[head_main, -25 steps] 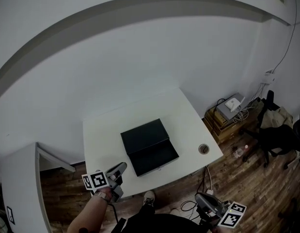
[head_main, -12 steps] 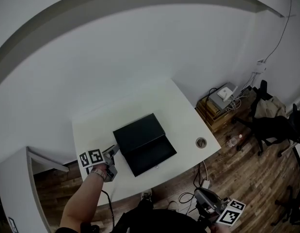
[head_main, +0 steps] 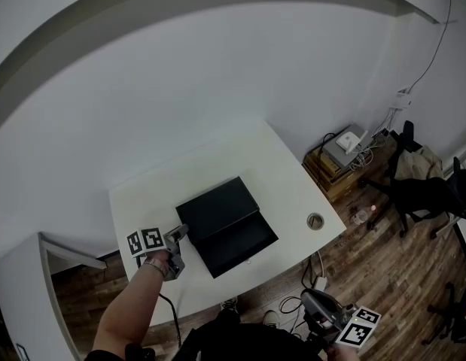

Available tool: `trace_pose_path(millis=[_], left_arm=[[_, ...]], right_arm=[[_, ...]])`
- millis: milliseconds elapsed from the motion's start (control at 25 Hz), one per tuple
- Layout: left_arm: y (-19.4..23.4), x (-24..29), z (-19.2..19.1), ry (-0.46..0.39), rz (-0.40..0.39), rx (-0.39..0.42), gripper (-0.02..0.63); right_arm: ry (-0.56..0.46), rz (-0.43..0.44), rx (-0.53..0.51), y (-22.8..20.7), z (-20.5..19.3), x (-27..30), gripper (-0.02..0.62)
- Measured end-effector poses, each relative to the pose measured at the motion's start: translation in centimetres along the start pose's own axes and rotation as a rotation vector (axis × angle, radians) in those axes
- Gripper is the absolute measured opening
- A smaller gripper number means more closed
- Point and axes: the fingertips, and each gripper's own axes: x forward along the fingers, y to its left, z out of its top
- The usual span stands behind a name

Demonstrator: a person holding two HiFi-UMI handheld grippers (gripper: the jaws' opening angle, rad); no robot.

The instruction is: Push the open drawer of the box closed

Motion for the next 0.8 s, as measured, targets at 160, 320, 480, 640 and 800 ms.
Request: trace_pose_path(millis=[160, 320, 480, 640, 800], left_arm=[[-0.1, 0.2, -0.1, 0.014, -0.021, -0.023, 0.104], [0.3, 0.4, -0.2, 0.035, -0.059, -0.061, 0.106], [0.3, 0.3, 0.1, 0.042, -0.075, -0.067, 0.109], [0.1, 0.5, -0.1, 0.045, -0.096, -0.064, 0.114], [0.0, 0.4, -0.2, 0.032, -0.124, -0.086, 0.114]], right_arm=[[0.036, -0.003, -0.001, -0.3, -0.5, 1.0, 0.048], [0.093, -0.015, -0.037, -0.8, -1.4, 2.7, 0.052], [0.152, -0.009, -0.062, -1.6, -2.4, 4.9, 0.054], [0.305, -0.085, -0.225, -4.3, -4.8, 7.4, 0.069], [0.539, -0.153, -0.499, -8.0, -8.4, 11.5, 0.084]])
